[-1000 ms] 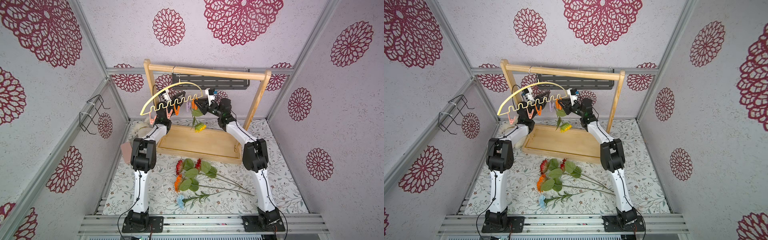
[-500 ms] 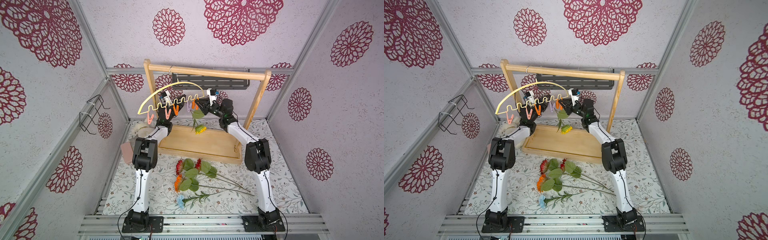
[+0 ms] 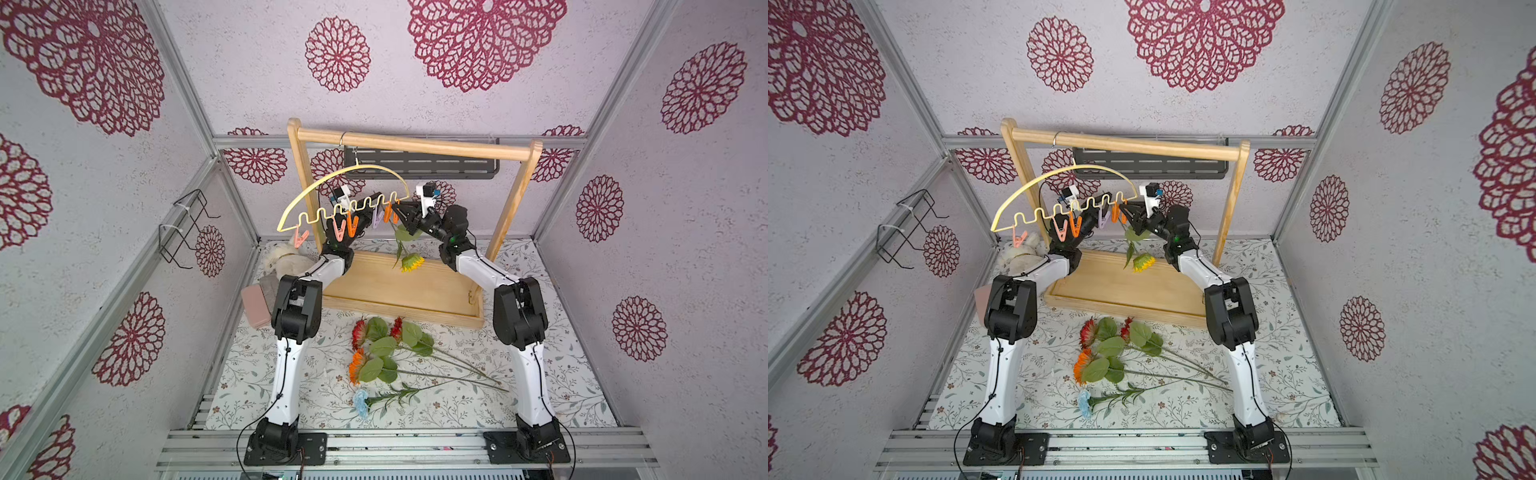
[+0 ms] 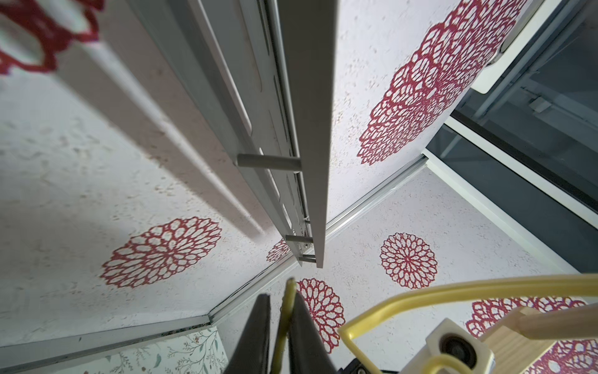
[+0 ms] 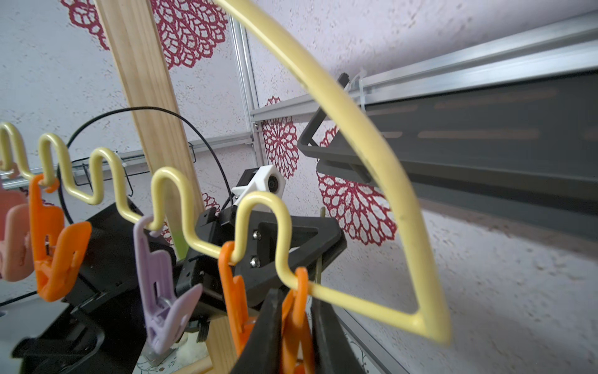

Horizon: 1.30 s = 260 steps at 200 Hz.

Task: Dry the flowers on a clothes hanger
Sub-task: Clamp the flower onto the hanger.

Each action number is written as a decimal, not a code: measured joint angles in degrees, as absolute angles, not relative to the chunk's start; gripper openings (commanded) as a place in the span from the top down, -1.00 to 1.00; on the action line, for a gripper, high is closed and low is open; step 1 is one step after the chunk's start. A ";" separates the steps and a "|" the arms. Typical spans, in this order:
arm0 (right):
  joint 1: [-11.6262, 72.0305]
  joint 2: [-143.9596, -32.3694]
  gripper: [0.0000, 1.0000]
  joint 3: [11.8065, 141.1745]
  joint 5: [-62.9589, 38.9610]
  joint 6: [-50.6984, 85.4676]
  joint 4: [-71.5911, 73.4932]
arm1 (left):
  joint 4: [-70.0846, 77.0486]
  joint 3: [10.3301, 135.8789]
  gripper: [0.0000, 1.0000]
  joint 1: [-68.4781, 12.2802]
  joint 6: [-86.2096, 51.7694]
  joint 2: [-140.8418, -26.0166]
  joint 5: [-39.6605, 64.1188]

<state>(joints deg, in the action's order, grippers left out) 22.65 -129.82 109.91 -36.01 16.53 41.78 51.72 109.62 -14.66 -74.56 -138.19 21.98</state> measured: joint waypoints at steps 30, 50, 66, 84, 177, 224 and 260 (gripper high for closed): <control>22.65 -128.86 0.63 107.96 -35.68 15.99 42.68 | 53.58 108.79 0.69 -15.14 -76.23 -138.17 22.28; 22.65 -128.33 0.63 106.69 -35.51 15.46 43.27 | 54.02 107.02 0.69 -15.14 -76.64 -137.75 22.48; 22.65 -127.79 0.63 105.60 -35.03 15.05 43.86 | 54.15 105.36 0.68 -15.14 -76.66 -137.19 22.70; 22.63 -127.63 0.64 105.32 -34.70 15.07 44.38 | 54.19 103.79 0.68 -15.14 -76.66 -136.31 22.90; 22.59 -123.94 0.65 98.17 -34.61 16.19 49.32 | 56.38 98.48 0.68 -15.77 -76.79 -130.58 23.20; 22.52 -121.12 0.65 94.52 -34.54 16.19 50.48 | 56.88 96.44 0.68 -16.38 -76.29 -129.78 22.98; 22.37 -120.16 0.66 92.88 -34.50 16.73 51.83 | 57.01 95.79 0.68 -17.02 -75.96 -129.75 22.72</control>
